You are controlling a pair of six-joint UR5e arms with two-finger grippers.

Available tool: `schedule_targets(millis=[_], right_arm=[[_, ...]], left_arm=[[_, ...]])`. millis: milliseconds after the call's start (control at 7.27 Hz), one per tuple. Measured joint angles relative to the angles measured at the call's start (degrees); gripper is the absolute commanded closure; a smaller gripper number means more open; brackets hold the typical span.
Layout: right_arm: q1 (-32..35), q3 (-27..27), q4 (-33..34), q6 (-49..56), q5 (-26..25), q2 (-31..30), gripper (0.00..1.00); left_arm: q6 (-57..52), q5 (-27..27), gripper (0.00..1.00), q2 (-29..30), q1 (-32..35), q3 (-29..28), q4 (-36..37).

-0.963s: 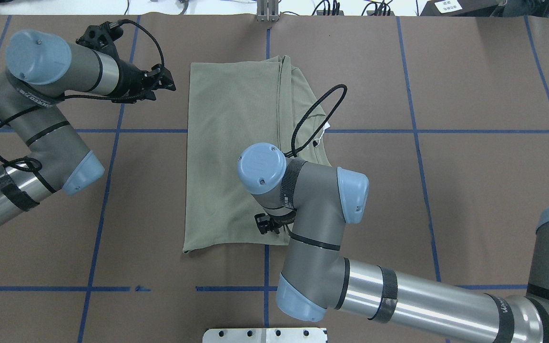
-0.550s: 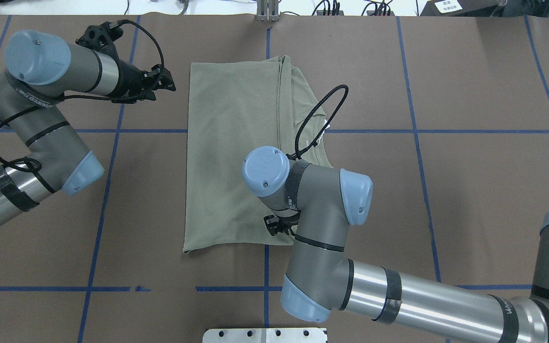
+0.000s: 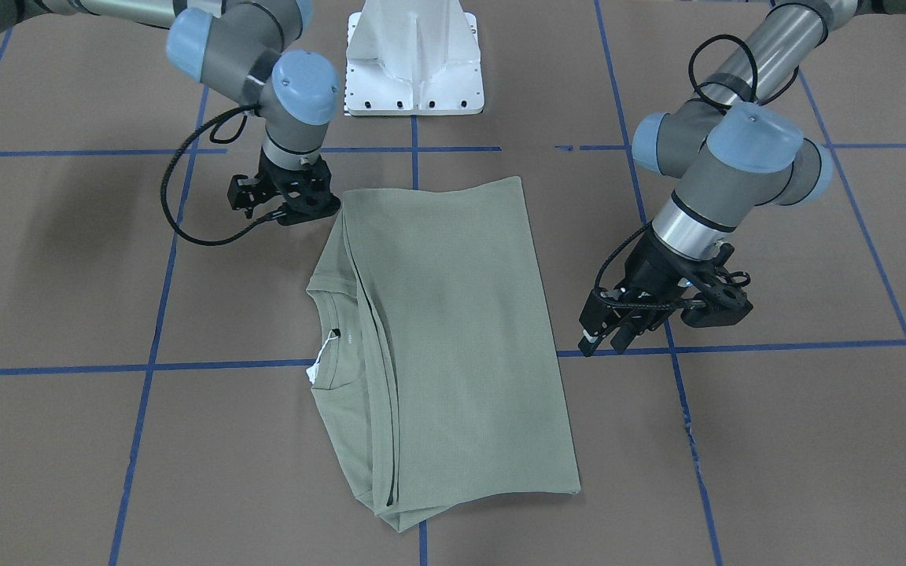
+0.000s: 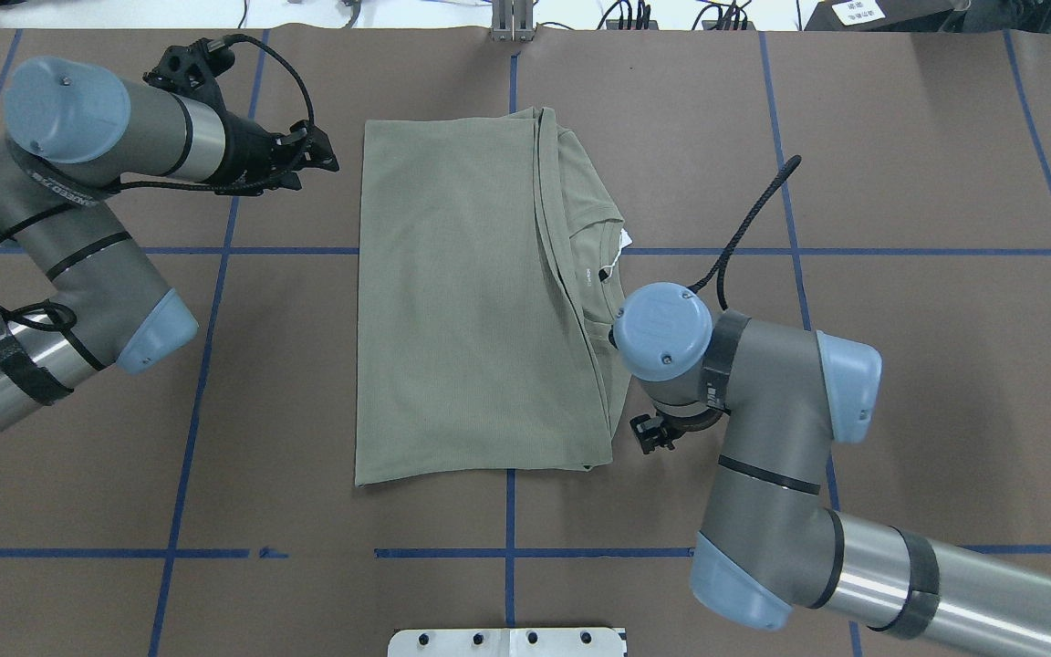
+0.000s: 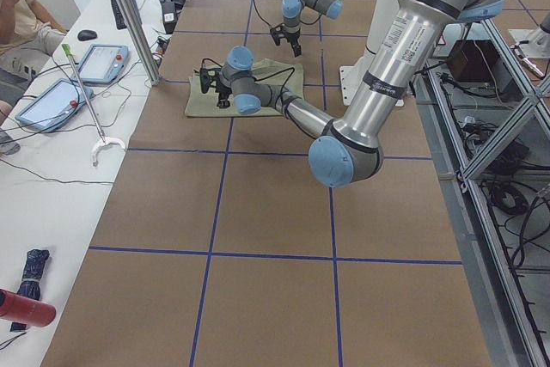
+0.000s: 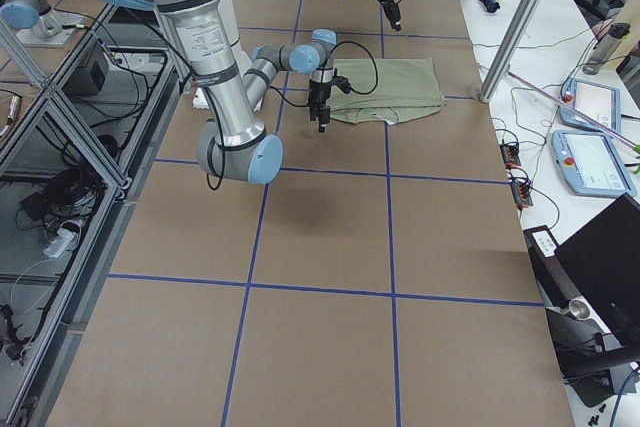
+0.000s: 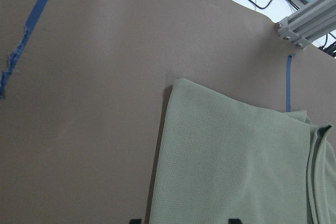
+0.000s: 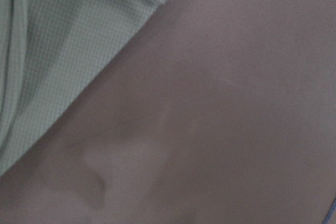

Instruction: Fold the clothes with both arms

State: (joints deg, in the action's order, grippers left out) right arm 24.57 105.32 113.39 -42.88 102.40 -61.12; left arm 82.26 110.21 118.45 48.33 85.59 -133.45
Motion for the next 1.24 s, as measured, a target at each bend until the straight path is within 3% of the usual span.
schedule_targets(millis=[138,412,962,1238], right_arm=[[-0.10,1.68,1.39,0.03,-0.05,0.35,0.00],[1.27,-0.91,0.13,-0.18,-0.31,4.76,0.00],[7.29,-23.62,-14.84,-0.95,0.08,19.05,0.00],[8.24,-31.63,-19.93,-1.86,0.08,22.22,0.00]], left_arm=[[-0.01,0.89,0.37,-0.04,0.00,0.06,-0.03],[-0.07,2.06,0.37,-0.06,0.04,0.24,-0.06],[-0.10,4.51,0.37,-0.72,0.32,2.17,0.18],[-0.14,4.84,0.37,-0.97,0.36,2.45,0.18]])
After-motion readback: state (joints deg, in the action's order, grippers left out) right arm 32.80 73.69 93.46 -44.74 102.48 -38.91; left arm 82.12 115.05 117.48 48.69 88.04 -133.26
